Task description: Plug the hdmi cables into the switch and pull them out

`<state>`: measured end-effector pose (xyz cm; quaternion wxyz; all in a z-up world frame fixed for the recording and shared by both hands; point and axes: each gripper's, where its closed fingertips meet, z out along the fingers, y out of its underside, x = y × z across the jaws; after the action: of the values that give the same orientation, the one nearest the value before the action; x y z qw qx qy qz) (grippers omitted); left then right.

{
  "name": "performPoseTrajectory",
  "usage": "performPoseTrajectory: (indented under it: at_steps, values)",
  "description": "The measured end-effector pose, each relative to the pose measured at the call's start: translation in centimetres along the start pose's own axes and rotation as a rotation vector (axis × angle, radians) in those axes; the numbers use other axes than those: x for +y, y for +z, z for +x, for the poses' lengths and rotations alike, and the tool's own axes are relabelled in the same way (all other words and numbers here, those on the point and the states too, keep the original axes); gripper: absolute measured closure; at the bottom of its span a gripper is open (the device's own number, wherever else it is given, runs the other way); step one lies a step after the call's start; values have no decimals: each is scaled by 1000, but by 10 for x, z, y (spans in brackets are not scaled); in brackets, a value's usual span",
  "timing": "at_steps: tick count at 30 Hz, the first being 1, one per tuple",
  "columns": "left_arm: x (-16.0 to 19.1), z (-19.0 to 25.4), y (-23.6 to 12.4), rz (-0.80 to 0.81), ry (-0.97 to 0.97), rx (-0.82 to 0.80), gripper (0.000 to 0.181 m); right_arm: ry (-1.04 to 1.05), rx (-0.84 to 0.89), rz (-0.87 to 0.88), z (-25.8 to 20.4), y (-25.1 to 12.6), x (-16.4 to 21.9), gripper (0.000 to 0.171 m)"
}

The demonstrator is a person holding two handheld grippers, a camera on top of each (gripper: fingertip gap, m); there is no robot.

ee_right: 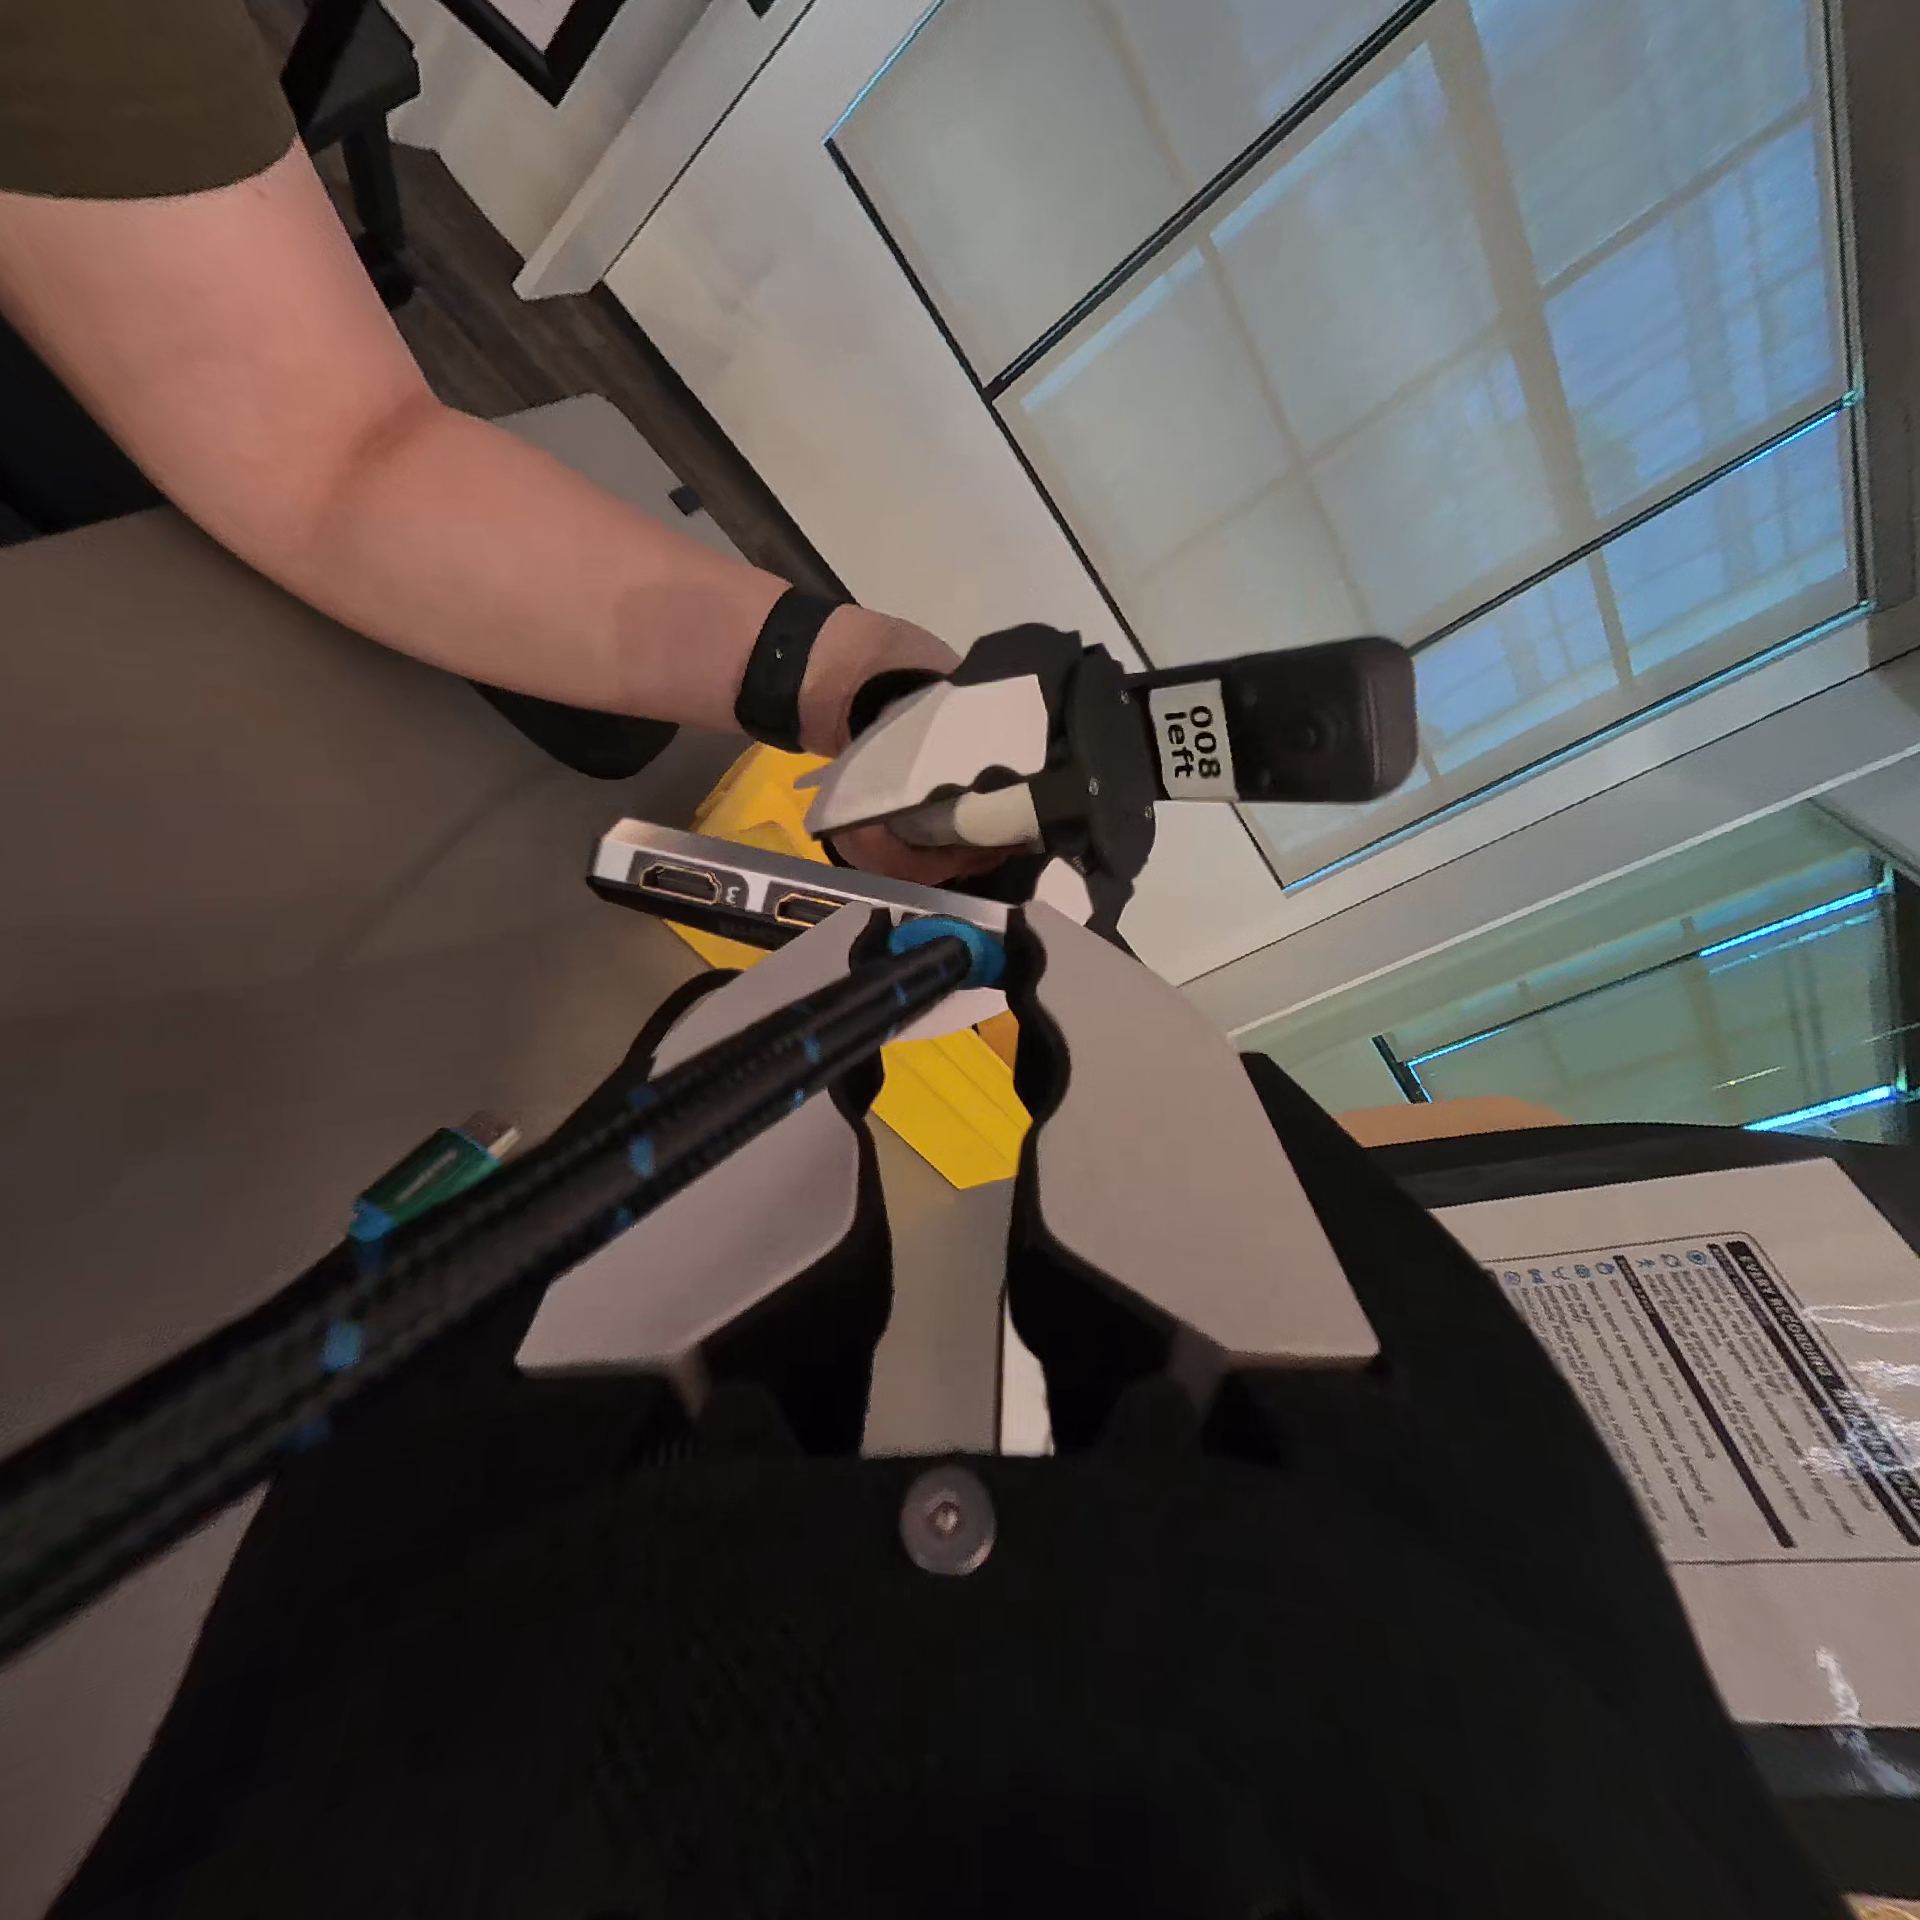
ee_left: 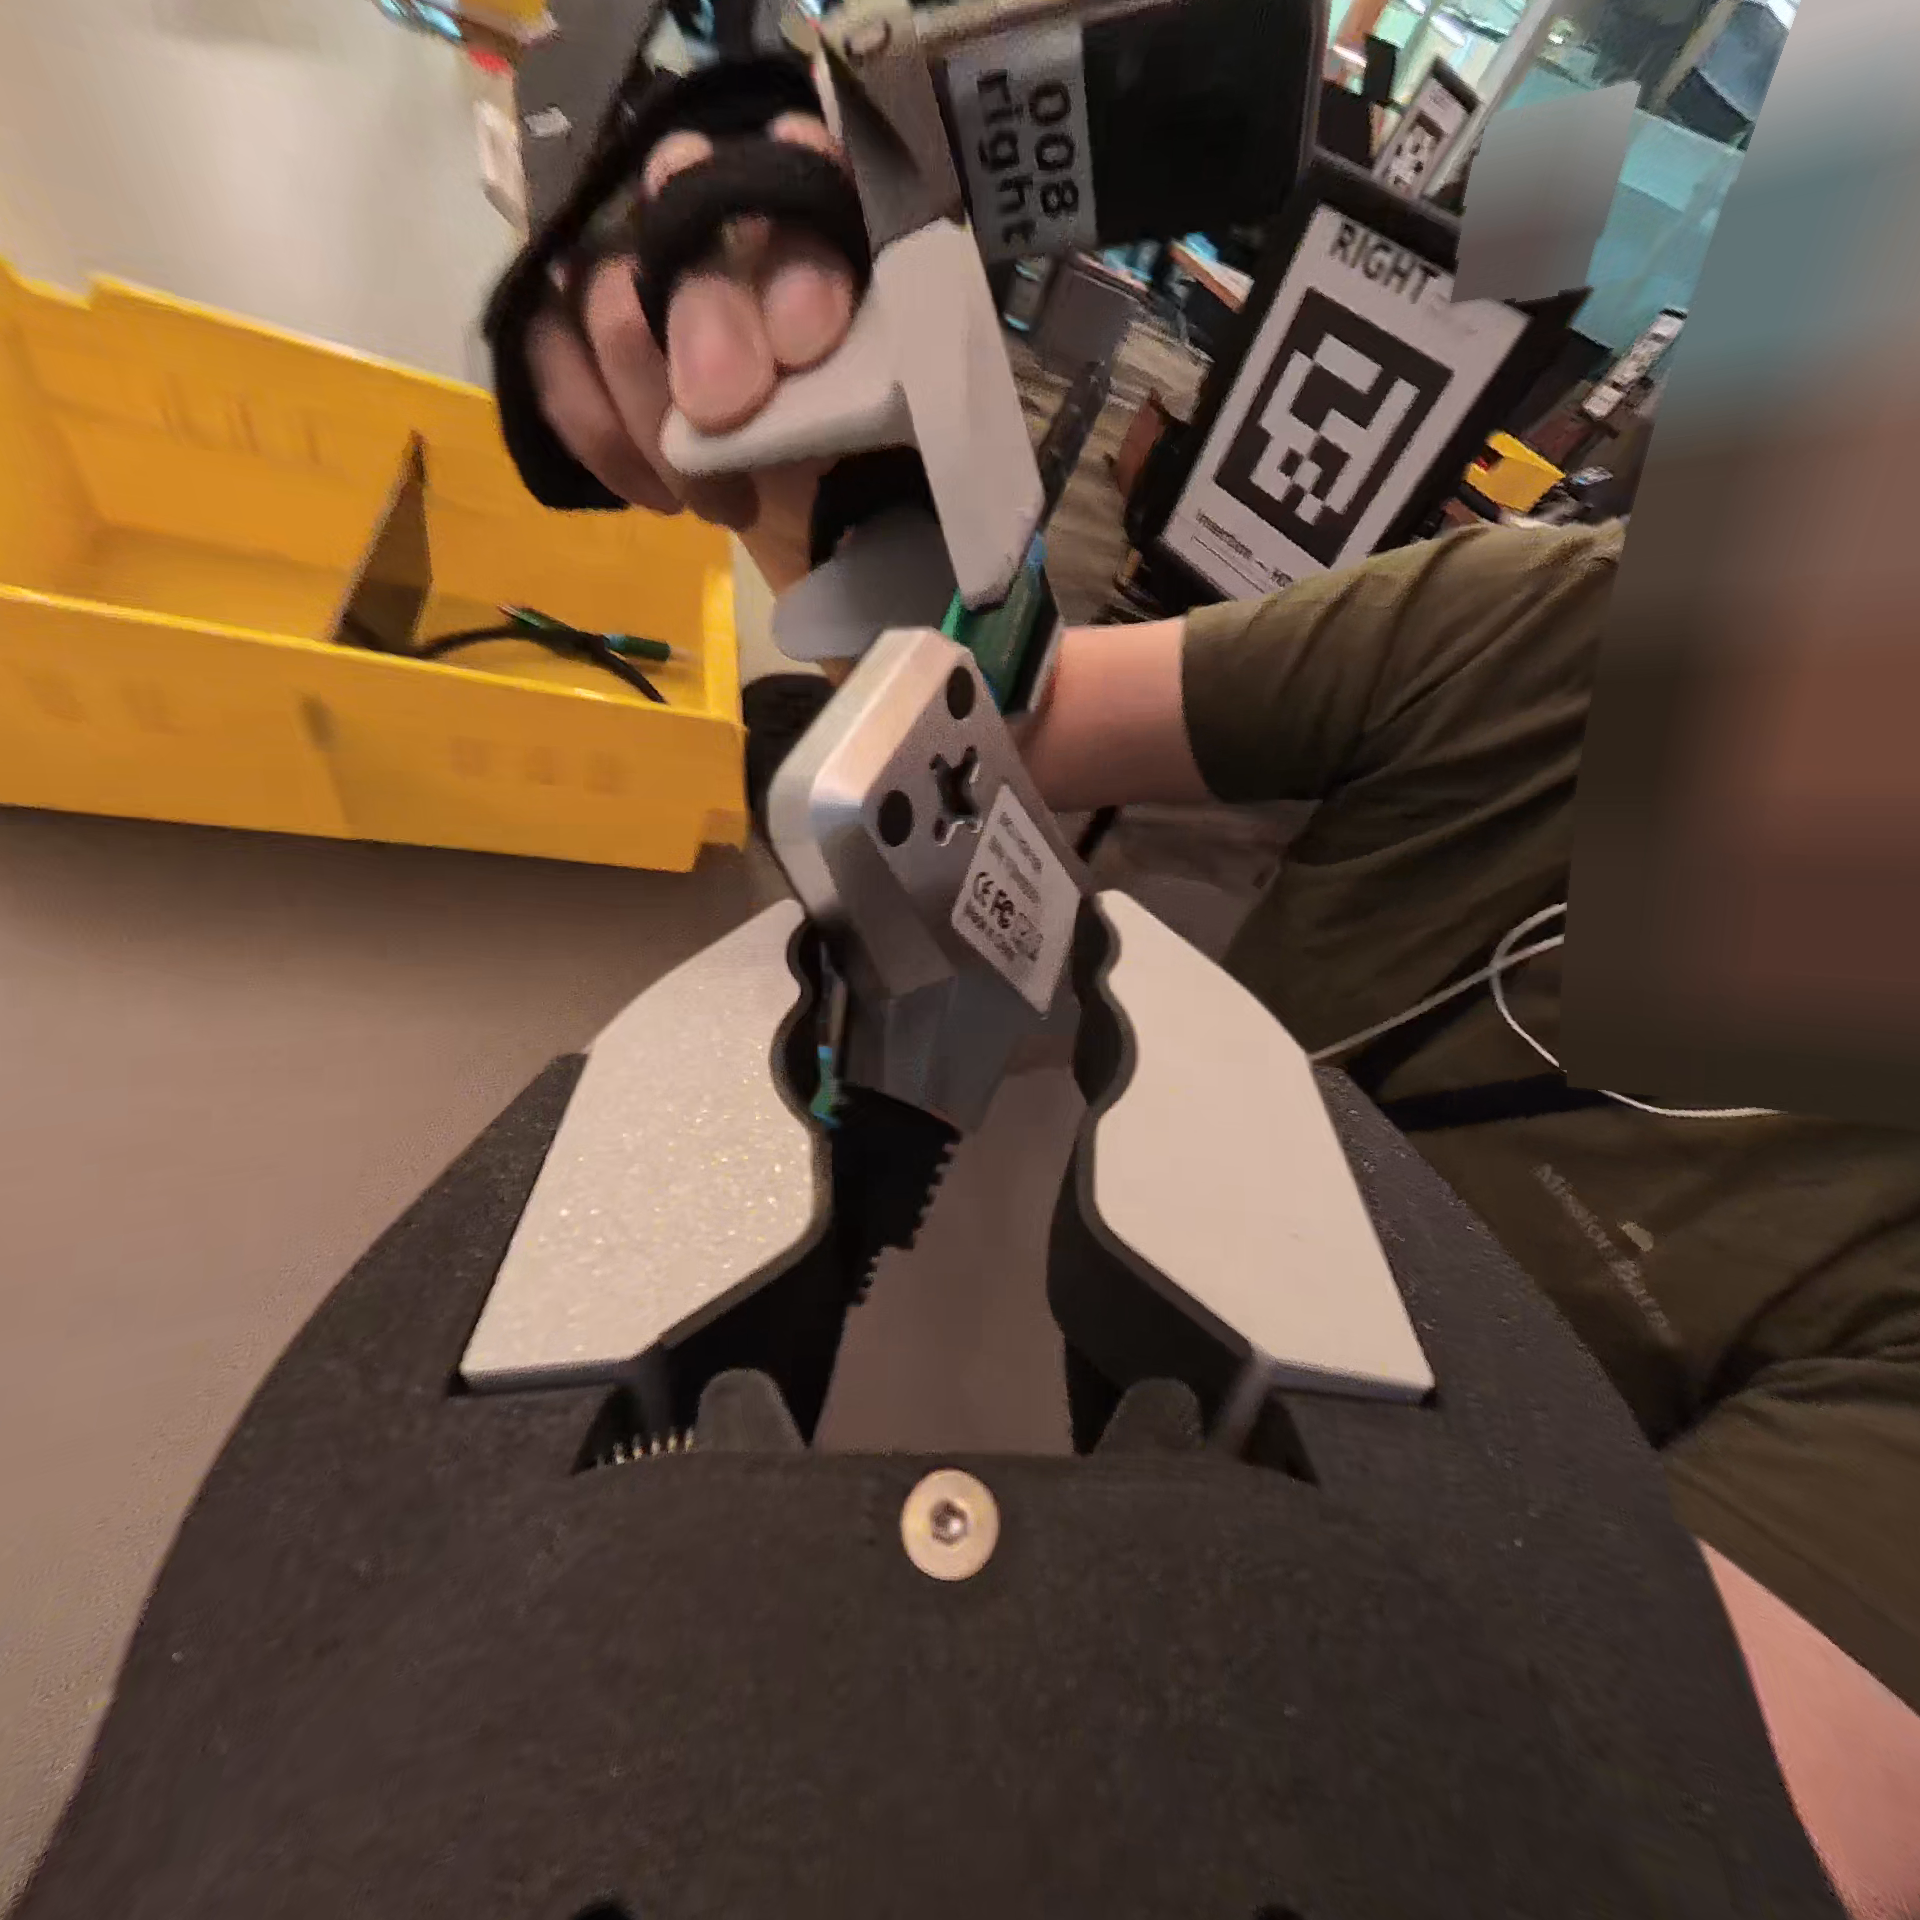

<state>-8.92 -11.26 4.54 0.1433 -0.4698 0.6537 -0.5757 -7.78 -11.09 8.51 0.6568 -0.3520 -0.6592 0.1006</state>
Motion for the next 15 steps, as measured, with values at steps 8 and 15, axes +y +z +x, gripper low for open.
performPoseTrajectory:
  at_steps: [8, 15]
  values:
    - [13, 0, 18, -64, -176, 147, 143, -7, -44, -6, -7, -1, 3, 149]
    - [4, 12, 22, -19, -141, 230, 147, -29, -49, 125, -7, -7, -12, 149]
